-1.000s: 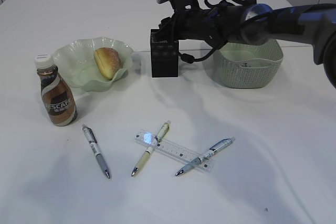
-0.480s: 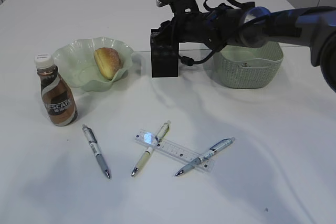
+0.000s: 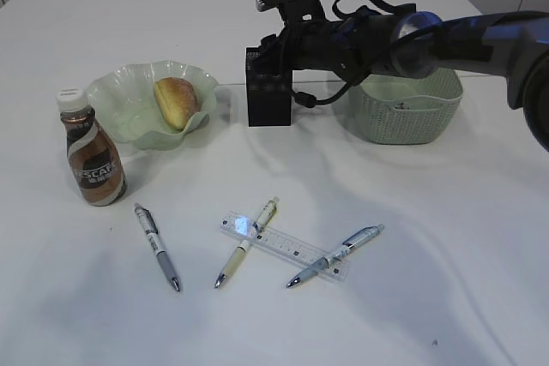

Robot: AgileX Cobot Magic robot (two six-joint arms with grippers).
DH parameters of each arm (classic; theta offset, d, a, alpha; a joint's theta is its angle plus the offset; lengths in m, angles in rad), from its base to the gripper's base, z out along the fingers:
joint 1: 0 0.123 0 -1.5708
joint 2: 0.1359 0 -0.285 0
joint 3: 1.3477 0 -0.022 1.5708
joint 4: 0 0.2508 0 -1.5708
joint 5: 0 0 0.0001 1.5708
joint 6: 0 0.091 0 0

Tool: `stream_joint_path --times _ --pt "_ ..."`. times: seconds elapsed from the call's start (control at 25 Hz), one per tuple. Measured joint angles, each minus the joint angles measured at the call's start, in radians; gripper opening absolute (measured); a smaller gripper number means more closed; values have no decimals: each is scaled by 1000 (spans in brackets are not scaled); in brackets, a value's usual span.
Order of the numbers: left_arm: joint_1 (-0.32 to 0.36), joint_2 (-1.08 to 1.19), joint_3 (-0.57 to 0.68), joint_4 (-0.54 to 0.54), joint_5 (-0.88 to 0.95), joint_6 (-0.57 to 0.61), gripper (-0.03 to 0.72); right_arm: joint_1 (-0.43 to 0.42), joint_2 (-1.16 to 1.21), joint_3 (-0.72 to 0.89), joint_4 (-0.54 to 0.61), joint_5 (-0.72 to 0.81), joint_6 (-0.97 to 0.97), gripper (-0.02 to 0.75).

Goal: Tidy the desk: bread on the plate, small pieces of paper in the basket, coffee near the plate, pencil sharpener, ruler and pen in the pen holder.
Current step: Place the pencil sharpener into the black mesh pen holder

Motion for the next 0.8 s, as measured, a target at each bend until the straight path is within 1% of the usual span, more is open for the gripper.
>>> stream_joint_path --times 0.16,0.32,0.36,0.4,0.48,0.52,0.6,0.64,0.68,0.72,0.8 --pt "0 0 0 0 -4 0 341 0 0 -16 0 24 4 408" --pt "0 0 0 0 -9 0 341 0 0 -67 2 101 5 408" --pt "0 0 0 0 -9 0 341 0 0 -86 11 131 6 408" --pt "0 0 0 0 -14 0 341 0 0 -126 41 198 6 408" --pt "0 0 0 0 -24 0 341 0 0 -152 61 245 8 408" --pt "0 0 0 0 -26 0 341 0 0 -180 76 293 8 408" --pt "0 0 0 0 -26 0 341 0 0 -204 85 342 8 408" --pt "0 0 0 0 -28 0 341 2 0 -224 89 391 8 408" --pt "0 0 0 0 -28 0 341 2 0 -224 89 391 8 408" --pt "0 0 0 0 -30 0 341 6 -5 -237 91 445 8 408" --pt "0 0 0 0 -30 0 341 14 -36 -239 93 494 8 409"
